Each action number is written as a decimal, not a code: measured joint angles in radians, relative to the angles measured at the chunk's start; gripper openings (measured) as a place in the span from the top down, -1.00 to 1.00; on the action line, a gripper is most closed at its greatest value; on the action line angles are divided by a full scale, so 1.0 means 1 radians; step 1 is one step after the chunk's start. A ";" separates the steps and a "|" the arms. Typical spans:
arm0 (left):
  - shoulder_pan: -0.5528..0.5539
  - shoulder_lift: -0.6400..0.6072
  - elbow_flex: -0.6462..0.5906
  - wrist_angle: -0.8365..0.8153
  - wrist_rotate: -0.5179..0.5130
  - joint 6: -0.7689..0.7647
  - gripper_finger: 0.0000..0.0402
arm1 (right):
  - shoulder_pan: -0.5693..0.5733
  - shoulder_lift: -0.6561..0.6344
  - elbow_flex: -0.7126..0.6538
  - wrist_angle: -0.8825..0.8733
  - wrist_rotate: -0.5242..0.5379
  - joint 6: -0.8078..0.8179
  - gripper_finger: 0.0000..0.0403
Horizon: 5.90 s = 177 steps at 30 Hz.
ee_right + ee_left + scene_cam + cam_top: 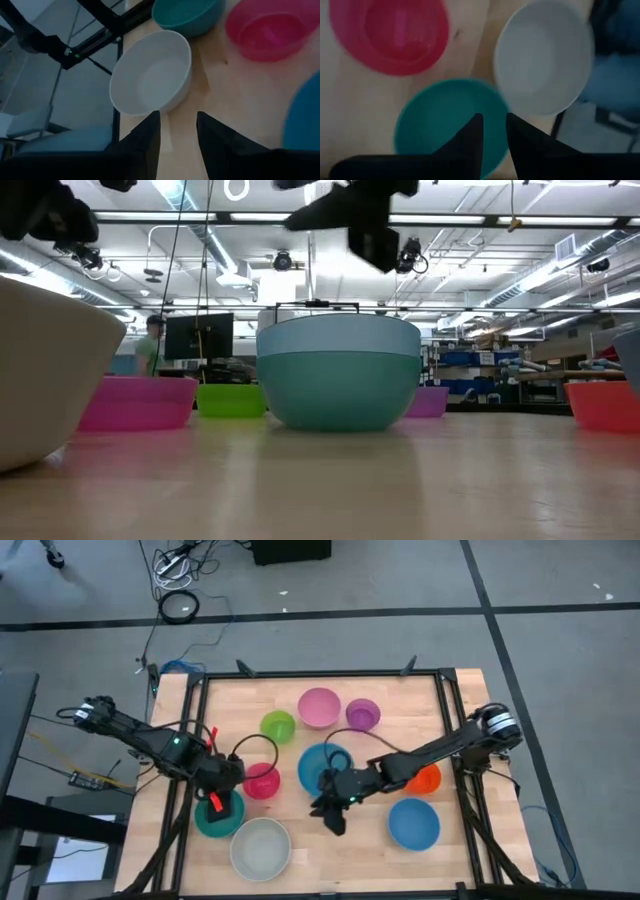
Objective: Nest bowls inside each other
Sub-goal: Stack the gray bowl on top of the light blue bowl, then stack the blue bowl on top of the grey bowl
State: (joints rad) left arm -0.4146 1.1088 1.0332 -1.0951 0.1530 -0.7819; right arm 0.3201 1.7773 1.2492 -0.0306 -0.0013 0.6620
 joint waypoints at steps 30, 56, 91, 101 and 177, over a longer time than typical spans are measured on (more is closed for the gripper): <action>-0.378 0.014 0.000 0.692 0.061 -0.723 0.54 | 0.075 0.462 0.581 -0.372 0.157 -0.013 0.16; -0.399 0.014 0.000 0.683 -0.027 -0.715 0.54 | 0.097 0.464 0.552 -0.314 0.219 0.042 0.12; -0.399 0.017 0.000 0.684 -0.051 -0.710 0.54 | 0.125 0.525 0.533 -0.194 0.226 0.093 0.12; -0.406 0.018 0.000 0.686 -0.062 -0.683 0.54 | 0.122 0.575 0.533 -0.156 0.181 0.126 0.17; -0.212 -0.061 0.001 0.254 -0.775 0.169 0.54 | -0.130 -0.082 0.530 -1.549 0.672 -0.027 0.11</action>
State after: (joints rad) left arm -0.6270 1.0473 1.0344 -0.8412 -0.6220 -0.6130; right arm 0.1899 1.6951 1.7790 -1.5796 0.6705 0.6350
